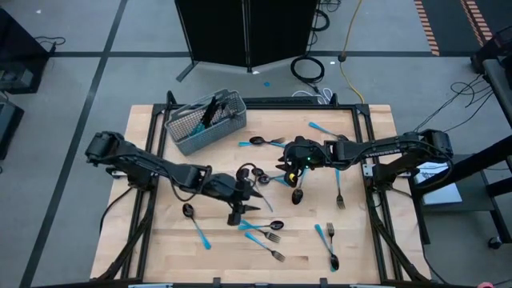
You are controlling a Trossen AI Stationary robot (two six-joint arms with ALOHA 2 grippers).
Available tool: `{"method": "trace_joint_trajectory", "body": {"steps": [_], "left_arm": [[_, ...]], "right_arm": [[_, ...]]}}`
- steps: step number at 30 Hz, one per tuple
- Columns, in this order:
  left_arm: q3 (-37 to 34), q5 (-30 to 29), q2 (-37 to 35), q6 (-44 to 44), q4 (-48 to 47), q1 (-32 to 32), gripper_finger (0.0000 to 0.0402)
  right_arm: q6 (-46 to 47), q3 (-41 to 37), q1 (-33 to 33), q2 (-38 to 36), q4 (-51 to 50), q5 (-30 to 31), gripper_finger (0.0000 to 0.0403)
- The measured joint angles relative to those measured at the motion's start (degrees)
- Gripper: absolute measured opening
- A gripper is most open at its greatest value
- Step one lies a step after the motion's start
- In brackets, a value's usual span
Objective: Sort silverware
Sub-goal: Put the blue fork in the silverware rack
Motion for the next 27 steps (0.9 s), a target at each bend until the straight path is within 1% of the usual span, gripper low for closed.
{"method": "trace_joint_trajectory", "body": {"steps": [4,10,20,24,27], "left_arm": [[0.00,-0.02,2.65,-0.02,0.82,-0.41,0.0185],[0.00,0.05,6.25,-0.11,5.14,-0.84,0.0185],[0.00,0.44,7.76,0.02,13.07,-2.89,0.0185],[0.00,0.44,7.76,2.06,14.23,-3.57,0.0185],[0.00,0.44,7.82,2.73,15.07,-3.92,0.0185]], "right_arm": [[0.03,0.00,0.00,0.00,-0.01,0.00,0.0125],[1.95,0.00,1.07,0.00,-0.59,0.00,0.0125],[1.95,0.00,2.62,0.00,-0.85,-0.09,0.0125],[2.01,0.00,2.67,0.00,-1.63,-2.47,0.0125],[3.77,0.00,2.67,0.00,-3.26,-4.56,0.0125]]}}
